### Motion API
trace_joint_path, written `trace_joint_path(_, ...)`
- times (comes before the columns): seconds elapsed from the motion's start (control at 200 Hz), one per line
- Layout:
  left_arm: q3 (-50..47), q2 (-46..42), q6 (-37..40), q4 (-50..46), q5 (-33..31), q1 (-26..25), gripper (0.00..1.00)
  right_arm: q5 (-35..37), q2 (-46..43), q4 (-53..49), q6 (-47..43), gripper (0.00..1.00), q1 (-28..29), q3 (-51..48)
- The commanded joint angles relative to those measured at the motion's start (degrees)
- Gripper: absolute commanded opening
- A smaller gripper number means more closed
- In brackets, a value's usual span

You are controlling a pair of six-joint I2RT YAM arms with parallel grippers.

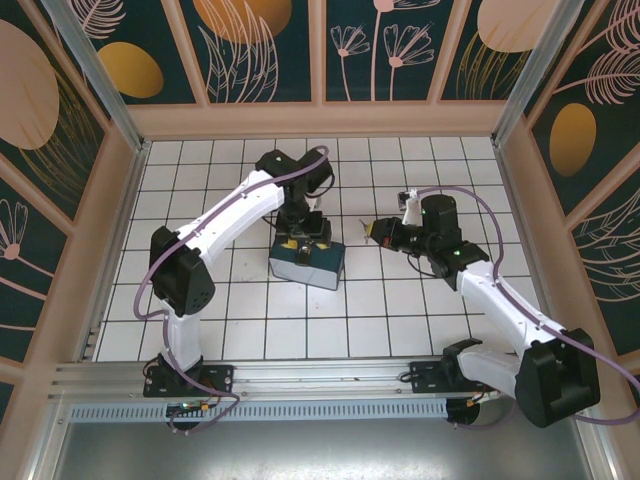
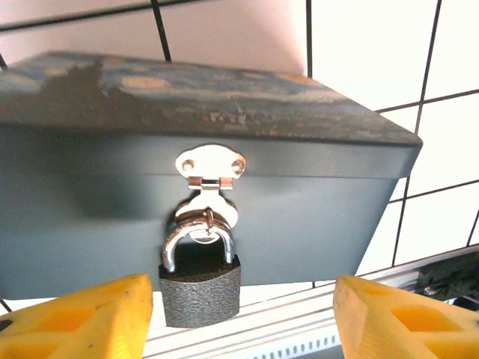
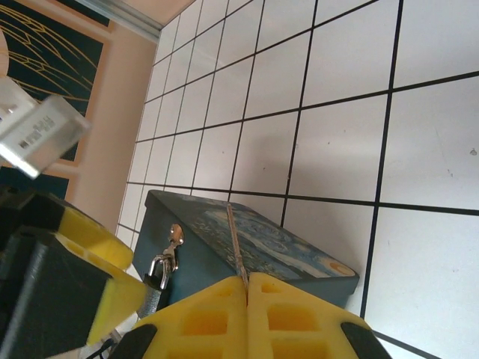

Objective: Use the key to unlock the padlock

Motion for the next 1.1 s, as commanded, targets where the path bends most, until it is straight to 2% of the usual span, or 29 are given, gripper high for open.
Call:
trace_joint_path(0.0,1.0,-1.3,2.4,-1.1,-7.9,1.6,0.67,1.8,-2.3,-0.8,0.8,0.00,2.4,-0.5)
trace_joint_path(0.13,0.6,-3.2,4.0,2.6,-14.1,6.6,0.66,4.7,-3.4,-4.2,2.0,0.00,6.2,0.3)
trace_joint_path(0.205,-0.8,-5.0,2.4,6.0,-18.4,8.6,0.66,6.6,-3.8,-6.4,2.5,0.00,7.9,1.0)
trace_joint_path(0.29,-10.1,-10.2,-1.1,11.5,-21.4,9.2,0.66,8.2,-4.0,-7.9,3.1,0.00,9.3,1.7)
trace_joint_path(0.46,-29.3,-22.5,-6.8,18.2,-22.9,10.3,0.59,9.8,-3.9,-8.7,3.5,0.00,9.4,2.2)
trace_joint_path(0.636,-42.1,-31.3,-7.2,20.1,-20.4,11.8,0.56,10.2,-3.9,-9.2,3.4,0.00,9.4,2.5)
trace_joint_path(0.771,-51.8,-33.0,-7.9,27.0,-15.6,11.8,0.57,10.6,-4.1,-9.8,3.0,0.00,9.4,2.7)
trace_joint_path(0.866,-53.3,-32.0,-8.8,31.8,-14.6,12.1,0.59,10.5,-3.9,-10.4,2.7,0.00,9.4,3.0)
trace_joint_path(1.096,-51.8,-25.9,-7.7,41.1,-13.9,16.3,0.59,10.4,-3.7,-10.0,2.8,0.00,9.4,3.1)
